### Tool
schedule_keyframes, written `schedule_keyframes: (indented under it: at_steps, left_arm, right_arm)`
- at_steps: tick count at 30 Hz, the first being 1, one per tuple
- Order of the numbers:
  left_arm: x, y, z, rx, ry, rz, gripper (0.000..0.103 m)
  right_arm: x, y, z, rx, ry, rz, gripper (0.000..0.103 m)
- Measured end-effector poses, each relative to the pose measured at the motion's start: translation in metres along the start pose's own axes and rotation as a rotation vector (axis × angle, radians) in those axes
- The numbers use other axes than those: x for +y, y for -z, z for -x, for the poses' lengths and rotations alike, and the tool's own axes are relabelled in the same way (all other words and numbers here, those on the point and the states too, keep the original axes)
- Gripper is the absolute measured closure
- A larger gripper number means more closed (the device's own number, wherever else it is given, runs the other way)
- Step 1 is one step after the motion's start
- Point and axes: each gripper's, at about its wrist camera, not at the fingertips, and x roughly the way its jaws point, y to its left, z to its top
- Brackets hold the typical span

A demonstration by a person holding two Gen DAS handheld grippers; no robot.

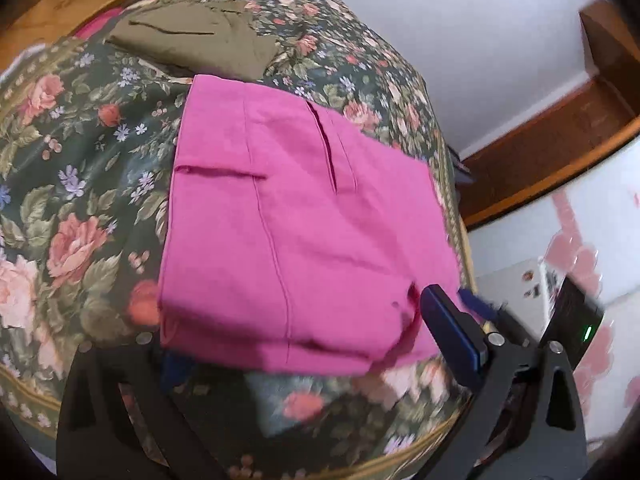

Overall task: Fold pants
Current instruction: 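Grasp the pink trousers' edge with the left gripper and lift it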

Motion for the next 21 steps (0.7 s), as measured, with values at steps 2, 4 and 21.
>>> schedule_keyframes:
  at_steps: [2, 4, 21]
  left_arm:
    - [0.003, -0.007, -0.003, -0.008, 0.002, 0.029, 0.01]
    - [0.004, -0.013, -0.004, -0.019, -0.015, 0.031, 0.02]
    - [-0.029, -0.016, 0.036, -0.206, -0.226, -0.274, 0.074]
  right_arm:
    - [-0.002, 0.001, -0.001, -0.007, -0.012, 0.0, 0.026]
    - [-0.005, 0.001, -0.003, -0.005, -0.019, -0.011, 0.026]
    - [0.013, -0.03, 0.02, -0.054, -0.009, 0.026, 0.026]
